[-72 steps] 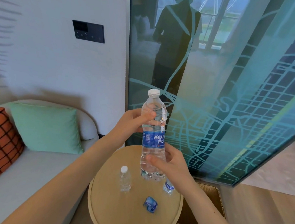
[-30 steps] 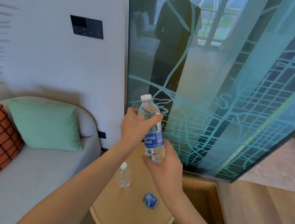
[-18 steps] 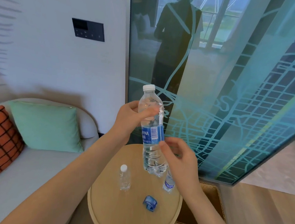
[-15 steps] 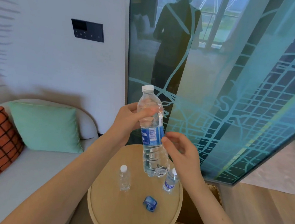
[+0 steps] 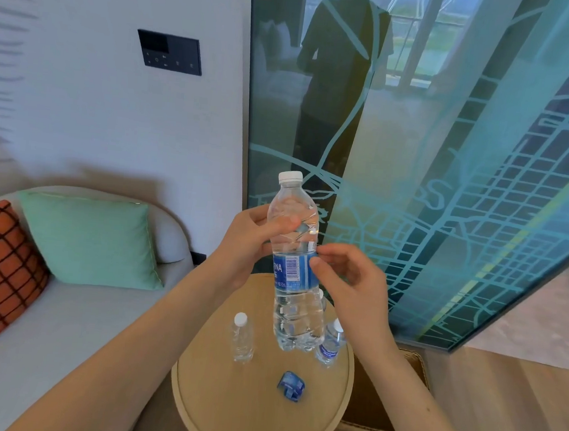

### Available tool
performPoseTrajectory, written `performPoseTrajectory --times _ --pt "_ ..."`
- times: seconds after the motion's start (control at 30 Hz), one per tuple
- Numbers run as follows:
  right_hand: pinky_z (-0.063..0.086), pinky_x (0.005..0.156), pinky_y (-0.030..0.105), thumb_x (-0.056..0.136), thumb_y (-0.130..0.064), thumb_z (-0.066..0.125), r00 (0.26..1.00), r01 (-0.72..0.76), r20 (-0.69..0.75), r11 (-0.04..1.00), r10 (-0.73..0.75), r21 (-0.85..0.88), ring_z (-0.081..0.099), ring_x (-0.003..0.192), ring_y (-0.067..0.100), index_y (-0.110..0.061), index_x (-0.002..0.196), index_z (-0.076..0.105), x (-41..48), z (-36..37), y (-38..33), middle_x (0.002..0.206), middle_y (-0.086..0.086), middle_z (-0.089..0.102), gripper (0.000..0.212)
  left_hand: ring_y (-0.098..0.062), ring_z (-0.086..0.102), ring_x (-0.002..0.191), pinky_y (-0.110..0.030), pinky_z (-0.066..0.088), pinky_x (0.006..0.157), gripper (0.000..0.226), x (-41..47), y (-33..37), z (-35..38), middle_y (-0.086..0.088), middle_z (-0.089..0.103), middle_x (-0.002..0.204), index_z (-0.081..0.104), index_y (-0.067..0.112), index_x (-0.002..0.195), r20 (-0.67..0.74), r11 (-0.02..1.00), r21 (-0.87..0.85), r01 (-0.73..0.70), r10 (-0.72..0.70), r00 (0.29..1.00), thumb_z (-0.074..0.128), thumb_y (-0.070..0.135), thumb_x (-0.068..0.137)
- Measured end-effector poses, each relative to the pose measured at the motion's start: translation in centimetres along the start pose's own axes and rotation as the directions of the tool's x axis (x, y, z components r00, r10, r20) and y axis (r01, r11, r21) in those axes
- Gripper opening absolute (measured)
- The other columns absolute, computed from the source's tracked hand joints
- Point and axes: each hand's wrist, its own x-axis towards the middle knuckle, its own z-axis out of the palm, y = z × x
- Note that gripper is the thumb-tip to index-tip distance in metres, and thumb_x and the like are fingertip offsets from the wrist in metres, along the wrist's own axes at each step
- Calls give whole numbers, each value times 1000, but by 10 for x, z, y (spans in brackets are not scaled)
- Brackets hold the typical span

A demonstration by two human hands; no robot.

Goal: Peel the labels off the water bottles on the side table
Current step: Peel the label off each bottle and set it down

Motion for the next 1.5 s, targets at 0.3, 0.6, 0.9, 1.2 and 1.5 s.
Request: performPoseTrajectory --times 0.3,0.6,0.9,1.2,1.5 --pt "59 82 28 87 -27 71 970 -176 193 973 147 146 69 106 16 -23 117 68 26 -7 3 114 -1 72 30 -28 70 99 -41 55 89 57 -2 -1 -3 -14 73 111 66 5 121 97 1000 -2 13 -13 995 70 39 75" --pt "55 66 14 89 -32 68 907 -136 400 991 129 -11 69 94 -5 -42 112 63 52 -11 -23 112 -18 68 26 -29 69 108 -44 57 93 74 -5 -10 -1 -11 70 120 63 12 125 111 999 -14 37 -35 993 80 46 61" --pt "61 71 32 94 -30 64 908 -231 380 967 174 111 74 98 17 -47 113 63 39 -2 -7 107 -5 76 25 -30 71 102 -49 54 97 77 -9 -16 -1 -13 72 113 64 9 120 37 997 -27 78 -77 996 84 50 58" --pt "60 65 26 89 -26 71 946 -225 262 968 189 112 75 91 15 -41 113 59 40 -1 0 103 0 76 32 -19 68 110 -49 51 103 37 -9 -13 0 1 75 114 71 19 119 1 993 113 42 -42 999 73 35 85" --pt "60 66 28 76 -32 82 907 -333 318 933 276 139 76 90 20 -36 107 71 45 -10 4 99 2 78 33 -17 67 112 -44 50 103 38 -13 -1 6 0 73 117 68 19 123 60 982 186 -28 17 998 69 33 89"
